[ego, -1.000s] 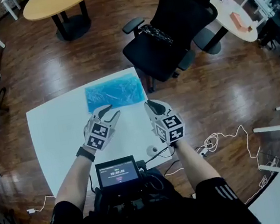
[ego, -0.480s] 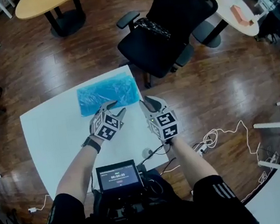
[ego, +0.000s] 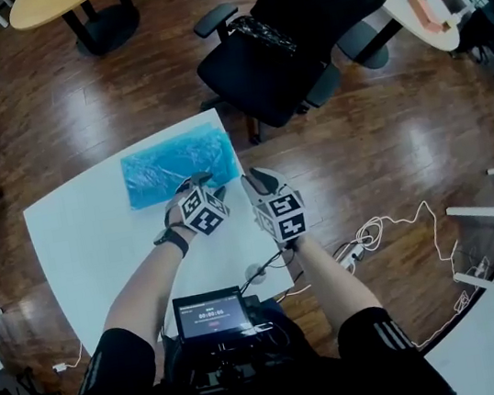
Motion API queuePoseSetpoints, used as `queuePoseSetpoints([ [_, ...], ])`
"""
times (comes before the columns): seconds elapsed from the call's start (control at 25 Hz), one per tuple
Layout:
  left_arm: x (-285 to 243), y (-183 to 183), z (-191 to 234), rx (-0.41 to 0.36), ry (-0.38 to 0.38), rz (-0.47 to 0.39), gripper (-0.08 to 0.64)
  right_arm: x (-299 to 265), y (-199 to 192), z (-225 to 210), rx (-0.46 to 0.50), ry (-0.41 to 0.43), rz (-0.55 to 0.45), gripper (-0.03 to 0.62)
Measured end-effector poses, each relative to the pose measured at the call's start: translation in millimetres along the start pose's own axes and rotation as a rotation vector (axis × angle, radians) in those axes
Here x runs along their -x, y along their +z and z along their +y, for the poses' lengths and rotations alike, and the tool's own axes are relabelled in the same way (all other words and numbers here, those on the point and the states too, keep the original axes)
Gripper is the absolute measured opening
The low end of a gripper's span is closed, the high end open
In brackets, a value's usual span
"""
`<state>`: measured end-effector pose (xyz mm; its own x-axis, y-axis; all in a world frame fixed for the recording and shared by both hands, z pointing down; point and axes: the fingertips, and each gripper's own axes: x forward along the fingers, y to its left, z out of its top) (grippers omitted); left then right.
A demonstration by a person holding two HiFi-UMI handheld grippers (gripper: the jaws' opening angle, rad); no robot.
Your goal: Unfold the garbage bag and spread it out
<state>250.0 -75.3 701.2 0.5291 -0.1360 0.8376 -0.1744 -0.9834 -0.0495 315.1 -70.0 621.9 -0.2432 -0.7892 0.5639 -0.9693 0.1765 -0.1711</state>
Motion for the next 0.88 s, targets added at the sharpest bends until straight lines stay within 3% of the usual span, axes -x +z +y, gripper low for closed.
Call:
queuePoseSetpoints([
  [0.48, -36, -15, -6, -0.029, -0.039, 0.099, 0.179, -38, -37, -20, -0.046, 0.004, 0.104, 0.117],
  [0.8, -40, -13, -4, 0.053, -0.045, 0.092, 0.178, -50, -45, -15, -0.067, 0.014, 0.127, 0.117],
  [0.88, -38, -10, -4, 0.081, -0.055, 0.08, 0.145, -52, -49, -16, -0.067, 0.013, 0.133, 0.117],
])
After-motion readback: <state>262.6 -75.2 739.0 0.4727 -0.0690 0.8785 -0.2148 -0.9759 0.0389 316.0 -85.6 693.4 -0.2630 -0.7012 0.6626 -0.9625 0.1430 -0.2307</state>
